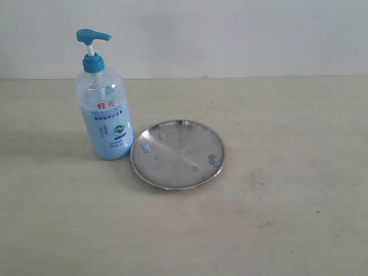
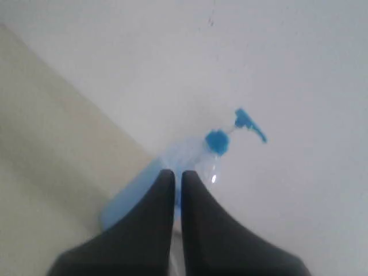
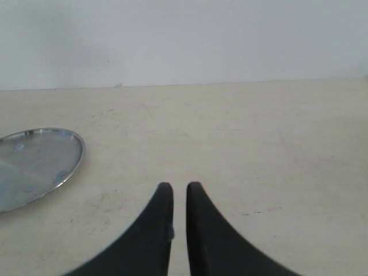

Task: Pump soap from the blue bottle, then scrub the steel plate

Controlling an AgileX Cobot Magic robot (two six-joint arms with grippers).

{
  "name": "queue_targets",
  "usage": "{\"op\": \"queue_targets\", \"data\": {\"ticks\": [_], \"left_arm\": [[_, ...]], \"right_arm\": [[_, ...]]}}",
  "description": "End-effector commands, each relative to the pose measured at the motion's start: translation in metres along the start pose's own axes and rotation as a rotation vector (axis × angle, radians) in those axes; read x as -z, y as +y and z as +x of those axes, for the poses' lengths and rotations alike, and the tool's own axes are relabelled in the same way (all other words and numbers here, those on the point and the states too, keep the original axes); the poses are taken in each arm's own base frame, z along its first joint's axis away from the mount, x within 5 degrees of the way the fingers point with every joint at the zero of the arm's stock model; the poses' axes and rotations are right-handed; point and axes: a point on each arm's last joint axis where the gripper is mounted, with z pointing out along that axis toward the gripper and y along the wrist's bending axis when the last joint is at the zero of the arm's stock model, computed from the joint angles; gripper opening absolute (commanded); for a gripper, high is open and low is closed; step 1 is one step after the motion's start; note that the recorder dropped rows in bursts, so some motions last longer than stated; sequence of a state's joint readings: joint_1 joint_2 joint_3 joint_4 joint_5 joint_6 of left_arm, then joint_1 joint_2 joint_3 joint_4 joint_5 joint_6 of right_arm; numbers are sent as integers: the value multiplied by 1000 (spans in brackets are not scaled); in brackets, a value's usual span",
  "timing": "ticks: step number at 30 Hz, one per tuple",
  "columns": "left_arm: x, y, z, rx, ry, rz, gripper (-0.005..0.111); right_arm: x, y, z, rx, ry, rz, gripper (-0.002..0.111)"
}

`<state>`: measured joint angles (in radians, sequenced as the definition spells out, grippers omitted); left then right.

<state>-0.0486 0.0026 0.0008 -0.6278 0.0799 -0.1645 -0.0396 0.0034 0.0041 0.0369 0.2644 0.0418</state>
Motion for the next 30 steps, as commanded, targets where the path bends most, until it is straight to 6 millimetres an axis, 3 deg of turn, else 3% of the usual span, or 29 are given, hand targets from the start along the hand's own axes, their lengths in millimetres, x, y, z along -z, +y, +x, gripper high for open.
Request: {"op": "queue_targets", "data": {"ticks": [1,7,9,11,14,15,16,17,18,19,20,21,22,24,30], "left_arm": [[3,-4,-22,0,-243,47,4],[13,-8,-46,-135,-538,58,4],[20,-10,-57,-85,-674,86,4],[15,-28,-64,-154,-607,120,4],[-22,-65,-71,-617,-248,85,4],[-56,-82,-81,-838,-126,85,4],[-71,-88,-83,-904,-104,111,4],[-109,-95,-83,-899,-78,183,4],[-123,-97,-82,-820,-87,223,4],[-152,-88,-69,-681,-54,266,4],[-162,-81,-63,-654,-29,258,4],[-181,-60,-43,-613,62,207,4],[-188,-49,-33,-594,102,186,4],[-195,-20,3,-560,166,208,4],[-201,19,49,-654,248,254,4]], "right_arm": [[1,0,-2,-1,-13,-2,0],[1,0,-2,-1,-13,-2,0],[1,0,-2,-1,-13,-2,0],[1,0,-2,-1,-13,-2,0],[1,0,-2,-1,-13,-2,0],[1,0,-2,-1,-13,-2,0],[1,0,-2,-1,-13,-2,0],[1,0,-2,-1,-13,-2,0],[1,0,-2,-1,-13,-2,0],[1,0,-2,-1,-13,-2,0],[1,0,-2,-1,-13,-2,0],[1,0,-2,-1,-13,-2,0],[1,0,-2,-1,-13,-2,0],[1,0,-2,-1,-13,-2,0],[1,0,-2,-1,-13,-2,0]]}}
